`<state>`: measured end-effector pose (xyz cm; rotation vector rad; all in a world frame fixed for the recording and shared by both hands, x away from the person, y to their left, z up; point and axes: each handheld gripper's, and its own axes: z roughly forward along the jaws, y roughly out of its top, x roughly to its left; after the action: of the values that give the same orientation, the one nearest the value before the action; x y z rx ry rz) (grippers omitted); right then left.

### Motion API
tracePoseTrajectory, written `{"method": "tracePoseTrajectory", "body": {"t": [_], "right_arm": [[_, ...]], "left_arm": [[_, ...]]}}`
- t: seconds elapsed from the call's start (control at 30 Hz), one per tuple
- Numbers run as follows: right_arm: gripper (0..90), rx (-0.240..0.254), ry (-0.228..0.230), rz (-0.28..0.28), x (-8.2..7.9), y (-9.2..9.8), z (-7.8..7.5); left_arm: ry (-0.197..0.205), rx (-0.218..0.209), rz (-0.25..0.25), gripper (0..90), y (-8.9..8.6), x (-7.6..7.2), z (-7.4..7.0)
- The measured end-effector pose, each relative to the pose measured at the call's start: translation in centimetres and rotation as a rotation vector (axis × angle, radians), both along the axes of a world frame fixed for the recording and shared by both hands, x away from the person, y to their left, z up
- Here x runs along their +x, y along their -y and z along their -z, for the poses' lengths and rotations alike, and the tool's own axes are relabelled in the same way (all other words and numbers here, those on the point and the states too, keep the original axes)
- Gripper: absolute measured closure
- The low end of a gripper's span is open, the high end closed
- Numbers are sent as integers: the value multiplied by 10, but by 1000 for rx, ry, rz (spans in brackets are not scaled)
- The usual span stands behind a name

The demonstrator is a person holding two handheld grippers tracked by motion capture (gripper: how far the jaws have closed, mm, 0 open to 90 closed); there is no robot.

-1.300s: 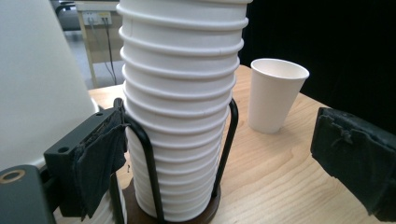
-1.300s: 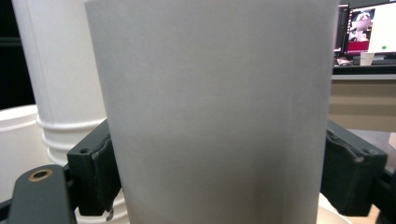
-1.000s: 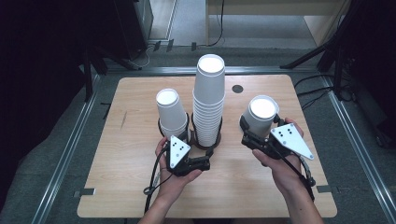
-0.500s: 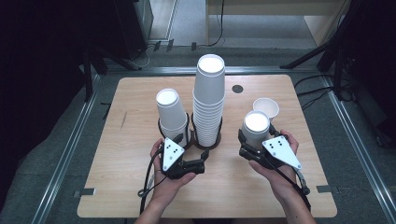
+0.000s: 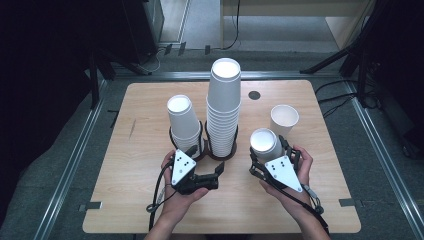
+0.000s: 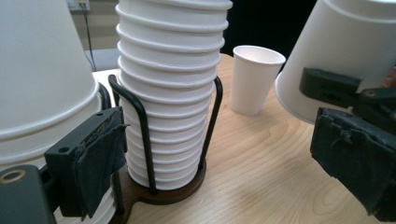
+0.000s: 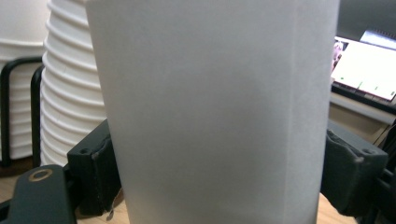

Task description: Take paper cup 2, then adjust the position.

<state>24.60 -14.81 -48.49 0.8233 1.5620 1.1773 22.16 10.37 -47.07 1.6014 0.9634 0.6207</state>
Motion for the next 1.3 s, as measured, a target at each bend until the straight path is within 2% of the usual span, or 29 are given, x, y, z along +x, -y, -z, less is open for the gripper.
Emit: {"method": "tracePoseTrajectory", "body": {"t": [0.1, 0.37, 0.73, 0.87, 1.0, 1.3], "right_arm": [[145, -62, 23, 9, 0, -2, 4], [144, -170, 50, 1, 0, -7, 14], [145, -300, 138, -1, -1, -8, 22], [146, -351, 167, -5, -2, -11, 26], [146, -433, 223, -24, -5, -15, 30], [147, -487, 275, -83, -13, -24, 31]], "left_arm": [[-2, 2, 6, 39, 1, 0, 0], [-7, 1, 28, 39, 3, -1, -1], [-34, -8, 114, 40, 7, -2, -3], [-36, 6, 141, 40, 10, -3, -3], [-34, 35, 162, 64, 14, -4, -2], [-50, 38, 200, 65, 17, -4, 0]]}}
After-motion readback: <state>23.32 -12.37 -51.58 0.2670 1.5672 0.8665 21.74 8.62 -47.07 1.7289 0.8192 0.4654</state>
